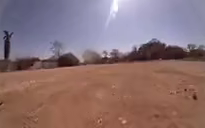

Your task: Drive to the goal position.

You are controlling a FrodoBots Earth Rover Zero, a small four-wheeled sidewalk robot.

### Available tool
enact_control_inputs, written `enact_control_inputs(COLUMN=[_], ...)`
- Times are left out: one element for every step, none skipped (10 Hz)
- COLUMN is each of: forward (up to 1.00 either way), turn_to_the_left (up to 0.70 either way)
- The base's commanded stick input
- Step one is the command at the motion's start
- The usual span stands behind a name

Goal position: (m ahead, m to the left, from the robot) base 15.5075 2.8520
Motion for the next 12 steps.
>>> enact_control_inputs(forward=[1.0,1.0,1.0,1.0,1.0,1.0,1.0,1.0,1.0,1.0,1.0,1.0], turn_to_the_left=[0.0,0.0,0.0,0.0,0.0,0.0,0.0,0.0,0.0,0.0,0.0,0.0])
